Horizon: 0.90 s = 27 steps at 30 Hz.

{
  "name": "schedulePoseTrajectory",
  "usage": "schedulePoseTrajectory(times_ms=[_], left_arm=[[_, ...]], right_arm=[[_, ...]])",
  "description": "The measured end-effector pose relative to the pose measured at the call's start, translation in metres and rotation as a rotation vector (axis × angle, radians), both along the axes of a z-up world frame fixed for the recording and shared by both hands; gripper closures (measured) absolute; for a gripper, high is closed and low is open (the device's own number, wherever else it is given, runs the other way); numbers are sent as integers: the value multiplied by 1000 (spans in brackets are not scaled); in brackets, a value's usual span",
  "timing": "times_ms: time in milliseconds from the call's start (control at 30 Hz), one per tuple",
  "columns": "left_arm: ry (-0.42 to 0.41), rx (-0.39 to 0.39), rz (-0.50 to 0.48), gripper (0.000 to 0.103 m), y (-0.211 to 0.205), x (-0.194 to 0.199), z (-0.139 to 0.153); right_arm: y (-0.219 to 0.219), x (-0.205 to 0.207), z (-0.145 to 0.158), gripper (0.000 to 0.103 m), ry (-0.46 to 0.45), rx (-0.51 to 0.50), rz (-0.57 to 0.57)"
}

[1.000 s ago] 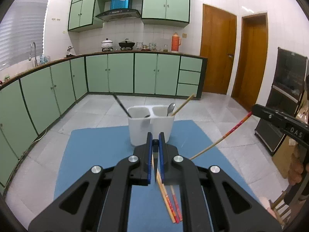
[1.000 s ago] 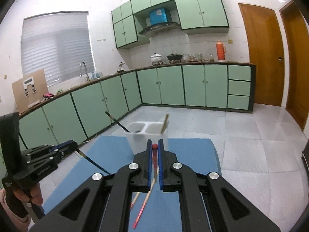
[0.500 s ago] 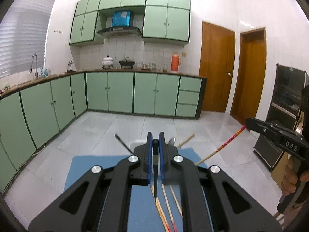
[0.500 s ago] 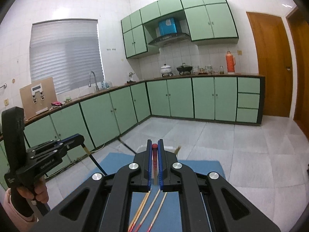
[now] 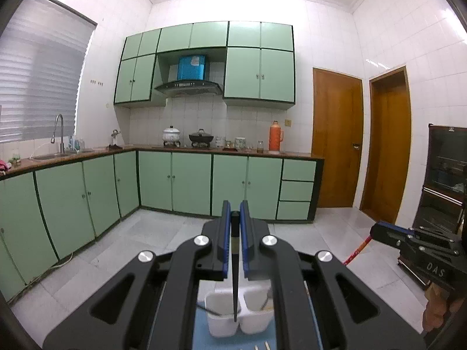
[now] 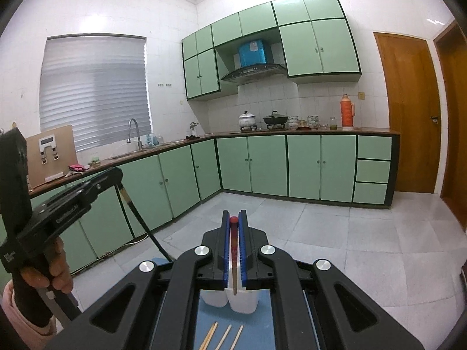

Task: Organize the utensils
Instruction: 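Carry both chopsticks upright into the white holder and open both tools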

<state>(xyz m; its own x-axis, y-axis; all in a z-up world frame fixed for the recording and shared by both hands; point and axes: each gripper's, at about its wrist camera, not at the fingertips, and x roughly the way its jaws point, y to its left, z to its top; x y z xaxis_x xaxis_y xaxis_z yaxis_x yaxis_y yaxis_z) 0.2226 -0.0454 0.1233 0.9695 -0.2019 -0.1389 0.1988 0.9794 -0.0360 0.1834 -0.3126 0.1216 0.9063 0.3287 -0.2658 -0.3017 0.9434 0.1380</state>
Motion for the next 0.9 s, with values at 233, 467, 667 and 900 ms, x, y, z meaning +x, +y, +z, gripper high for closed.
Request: schedulePoseTrajectory(times_ms=[233, 467, 667, 900], left_arm=[[5, 21, 12, 98, -16, 46, -15], [87, 33, 20, 98, -15, 83, -56], [178, 46, 17, 97, -6, 105, -89], [229, 50, 8, 81, 6, 105, -105]], right_arm=[[12, 49, -7, 97, 37, -44, -14], [26, 84, -44, 97, 112, -79, -20], [36, 95, -70, 97, 158, -98, -3], [41, 98, -87, 95, 198, -111, 20]])
